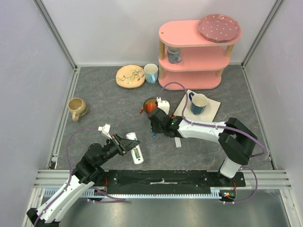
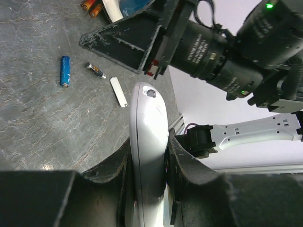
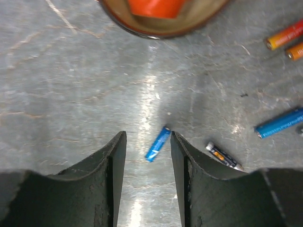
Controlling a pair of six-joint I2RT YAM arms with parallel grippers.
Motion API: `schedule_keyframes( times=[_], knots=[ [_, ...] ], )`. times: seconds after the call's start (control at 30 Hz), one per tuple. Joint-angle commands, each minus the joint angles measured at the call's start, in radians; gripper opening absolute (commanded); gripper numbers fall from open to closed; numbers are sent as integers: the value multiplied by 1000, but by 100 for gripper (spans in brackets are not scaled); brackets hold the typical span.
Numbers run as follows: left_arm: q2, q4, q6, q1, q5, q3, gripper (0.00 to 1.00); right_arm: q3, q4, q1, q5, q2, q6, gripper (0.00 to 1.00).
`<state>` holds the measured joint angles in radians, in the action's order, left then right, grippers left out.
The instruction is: Load the batteries into the remote control
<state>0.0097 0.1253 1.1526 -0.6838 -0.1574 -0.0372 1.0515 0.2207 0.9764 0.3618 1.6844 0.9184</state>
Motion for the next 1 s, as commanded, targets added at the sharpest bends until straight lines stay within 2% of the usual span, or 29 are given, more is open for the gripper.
schedule_keyframes(
  times=[0.0, 0.27, 0.97],
  knots=[
    [-79, 60, -45, 4, 13, -29, 2, 68, 92, 7, 86, 46, 103, 49],
    [-79, 62, -50, 4, 12, -24, 2, 90, 109, 7, 72, 123, 92, 47],
    [-80, 53, -39, 4, 4, -6, 2, 104, 123, 34, 34, 195, 116, 40]
  ],
)
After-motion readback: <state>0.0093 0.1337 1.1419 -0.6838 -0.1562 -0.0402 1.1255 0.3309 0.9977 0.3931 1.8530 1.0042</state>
